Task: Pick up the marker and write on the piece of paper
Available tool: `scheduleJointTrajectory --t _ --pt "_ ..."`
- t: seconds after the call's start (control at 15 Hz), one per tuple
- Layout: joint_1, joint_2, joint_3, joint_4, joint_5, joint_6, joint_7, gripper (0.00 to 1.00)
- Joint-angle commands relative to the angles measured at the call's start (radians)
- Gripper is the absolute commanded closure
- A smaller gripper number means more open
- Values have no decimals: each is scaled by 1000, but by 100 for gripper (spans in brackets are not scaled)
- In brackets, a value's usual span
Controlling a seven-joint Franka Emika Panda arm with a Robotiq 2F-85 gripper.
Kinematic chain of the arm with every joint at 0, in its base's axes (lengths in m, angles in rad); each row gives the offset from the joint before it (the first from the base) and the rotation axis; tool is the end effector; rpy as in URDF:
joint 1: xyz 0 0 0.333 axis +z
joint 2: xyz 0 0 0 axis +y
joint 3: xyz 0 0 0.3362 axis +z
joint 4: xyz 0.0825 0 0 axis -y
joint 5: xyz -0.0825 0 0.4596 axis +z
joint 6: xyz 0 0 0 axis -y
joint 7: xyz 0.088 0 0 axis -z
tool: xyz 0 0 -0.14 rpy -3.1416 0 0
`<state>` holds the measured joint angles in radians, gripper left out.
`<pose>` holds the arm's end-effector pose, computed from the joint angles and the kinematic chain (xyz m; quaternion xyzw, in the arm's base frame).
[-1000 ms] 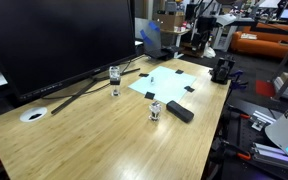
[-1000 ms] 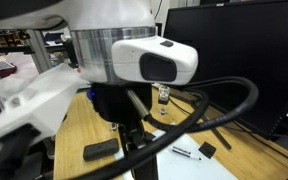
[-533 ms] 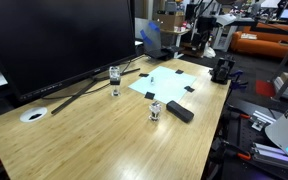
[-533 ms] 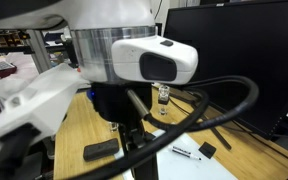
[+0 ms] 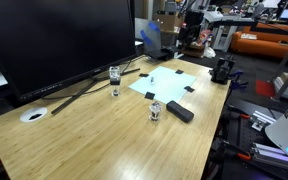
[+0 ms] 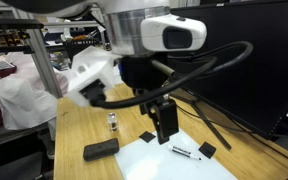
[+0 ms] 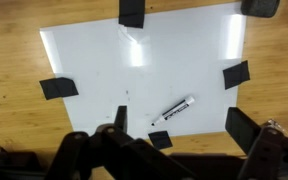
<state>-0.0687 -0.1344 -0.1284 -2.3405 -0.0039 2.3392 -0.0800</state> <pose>0.5506 -0.1096 0.3432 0.9962 -0.0571 0.0663 0.0021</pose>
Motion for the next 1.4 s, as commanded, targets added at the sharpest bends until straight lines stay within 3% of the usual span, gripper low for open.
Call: scheduleJointTrajectory --t 0.0,0.27,0.33,0.47,0.8,1.0,1.33 --pt "4 163 26 141 9 -13 36 0" --pt "14 321 43 250 20 -56 145 0" --pt "9 279 44 191 14 -3 104 0" --pt "12 330 46 227 14 -5 133 0" --pt "12 325 46 242 14 -32 138 0" --pt "-19 421 63 313 167 -7 84 0" --pt "-32 622 73 484 246 9 112 0"
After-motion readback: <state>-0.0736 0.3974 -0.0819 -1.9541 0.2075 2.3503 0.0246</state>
